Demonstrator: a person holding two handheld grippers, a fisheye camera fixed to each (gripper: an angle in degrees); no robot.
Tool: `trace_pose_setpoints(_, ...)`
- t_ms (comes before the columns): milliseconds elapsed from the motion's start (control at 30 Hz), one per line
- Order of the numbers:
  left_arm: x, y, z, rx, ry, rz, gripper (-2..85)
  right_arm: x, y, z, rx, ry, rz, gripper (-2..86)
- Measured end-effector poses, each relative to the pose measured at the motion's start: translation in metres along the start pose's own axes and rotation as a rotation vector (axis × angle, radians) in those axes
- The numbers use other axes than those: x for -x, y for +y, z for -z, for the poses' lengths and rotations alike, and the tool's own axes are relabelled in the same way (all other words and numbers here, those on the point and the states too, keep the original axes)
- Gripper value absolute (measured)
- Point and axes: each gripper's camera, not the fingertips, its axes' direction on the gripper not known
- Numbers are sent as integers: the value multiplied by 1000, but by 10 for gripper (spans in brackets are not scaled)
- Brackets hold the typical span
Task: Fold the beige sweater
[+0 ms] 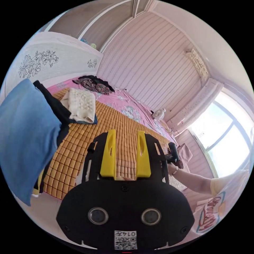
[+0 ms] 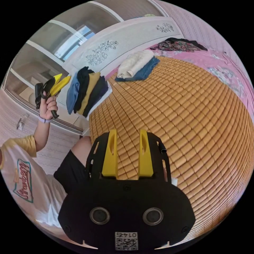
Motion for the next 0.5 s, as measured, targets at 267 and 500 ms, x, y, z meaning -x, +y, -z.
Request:
trace_pose_setpoints(267, -92, 138, -115, 370, 178, -210, 92, 32, 341, 97, -109, 394, -549, 95)
trace_pose_setpoints(500, -217, 157, -207, 514, 313, -416, 100, 85, 430, 147, -464, 541, -646, 106)
